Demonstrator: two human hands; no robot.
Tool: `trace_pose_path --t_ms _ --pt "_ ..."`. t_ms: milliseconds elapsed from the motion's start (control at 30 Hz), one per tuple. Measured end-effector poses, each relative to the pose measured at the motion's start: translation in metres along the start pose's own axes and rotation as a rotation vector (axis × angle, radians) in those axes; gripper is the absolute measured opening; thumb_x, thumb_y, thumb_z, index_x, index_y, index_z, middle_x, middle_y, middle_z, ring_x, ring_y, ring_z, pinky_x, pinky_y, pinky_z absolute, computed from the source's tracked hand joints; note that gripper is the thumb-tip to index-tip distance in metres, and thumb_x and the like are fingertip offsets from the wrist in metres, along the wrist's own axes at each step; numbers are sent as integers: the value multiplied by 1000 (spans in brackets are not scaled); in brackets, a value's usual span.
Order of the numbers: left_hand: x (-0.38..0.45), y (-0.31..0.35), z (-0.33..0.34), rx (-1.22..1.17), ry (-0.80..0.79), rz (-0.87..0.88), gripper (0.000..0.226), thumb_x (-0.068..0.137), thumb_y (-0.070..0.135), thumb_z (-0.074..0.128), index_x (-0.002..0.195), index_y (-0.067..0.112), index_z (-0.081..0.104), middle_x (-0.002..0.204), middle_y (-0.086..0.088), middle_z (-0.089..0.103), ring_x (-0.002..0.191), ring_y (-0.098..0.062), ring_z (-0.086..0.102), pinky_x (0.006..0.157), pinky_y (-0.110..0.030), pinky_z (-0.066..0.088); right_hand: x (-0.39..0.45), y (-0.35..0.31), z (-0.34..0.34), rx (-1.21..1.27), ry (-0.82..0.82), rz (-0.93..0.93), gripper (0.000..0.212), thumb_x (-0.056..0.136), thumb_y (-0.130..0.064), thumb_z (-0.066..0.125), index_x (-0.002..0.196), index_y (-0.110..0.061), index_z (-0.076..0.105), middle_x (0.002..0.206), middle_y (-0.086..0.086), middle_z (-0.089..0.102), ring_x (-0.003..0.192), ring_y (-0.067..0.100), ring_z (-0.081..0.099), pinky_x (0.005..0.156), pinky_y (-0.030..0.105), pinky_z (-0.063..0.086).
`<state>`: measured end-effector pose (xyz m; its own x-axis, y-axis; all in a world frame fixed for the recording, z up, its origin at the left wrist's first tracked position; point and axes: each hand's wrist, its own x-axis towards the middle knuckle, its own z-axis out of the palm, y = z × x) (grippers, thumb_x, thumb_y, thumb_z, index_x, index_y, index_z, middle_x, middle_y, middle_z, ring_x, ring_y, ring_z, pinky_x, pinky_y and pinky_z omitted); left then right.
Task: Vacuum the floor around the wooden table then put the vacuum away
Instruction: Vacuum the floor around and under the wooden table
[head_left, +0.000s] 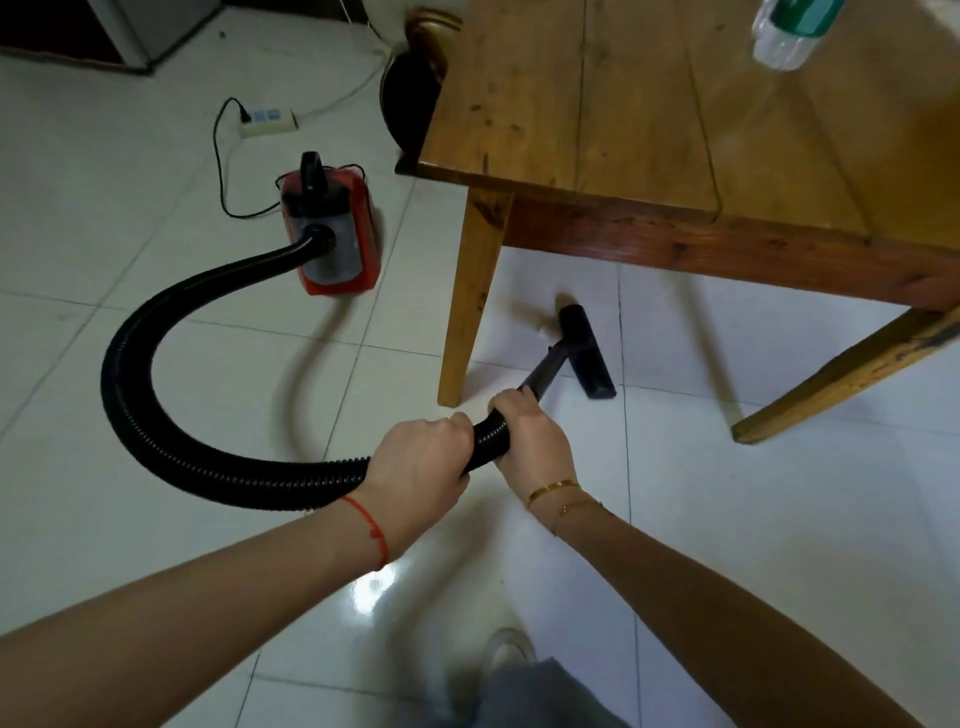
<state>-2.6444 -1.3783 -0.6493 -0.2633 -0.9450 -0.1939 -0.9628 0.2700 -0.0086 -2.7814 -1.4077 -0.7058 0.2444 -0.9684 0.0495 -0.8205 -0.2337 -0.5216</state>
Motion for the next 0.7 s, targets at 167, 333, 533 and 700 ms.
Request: trace_pose_path --t_ms 167,333,533,700 --pt "-18 0 -32 -38 -98 -28 21 86 23 52 85 19 32 84 -1 66 73 -24 64 53 -27 31 -7 -23 -24 1 -122 18 16 82 1 55 94 -9 55 105 6 58 111 33 56 70 35 53" --pt "-24 -8 -56 -46 -169 -72 22 85 24 54 84 18 33 83 -1 66 72 -24 65 53 -28 31 -1 -42 -40 12 -245 7 16 83 -1 54 98 -8 56 106 7 58 119 29 51 74 34 53" --pt "-18 -16 -77 -48 -267 -102 17 84 21 54 83 18 37 83 -2 66 71 -24 63 53 -28 32 22 -51 -61 -42 -484 -43 19 82 -9 58 100 -6 52 107 9 57 112 24 47 74 35 52" --pt "2 1 -99 -20 -360 -6 14 86 20 54 98 14 50 90 -2 67 79 -23 65 57 -28 36 30 -40 -93 -132 -681 -7 42 79 -30 65 109 -8 47 117 10 53 122 27 42 79 41 53"
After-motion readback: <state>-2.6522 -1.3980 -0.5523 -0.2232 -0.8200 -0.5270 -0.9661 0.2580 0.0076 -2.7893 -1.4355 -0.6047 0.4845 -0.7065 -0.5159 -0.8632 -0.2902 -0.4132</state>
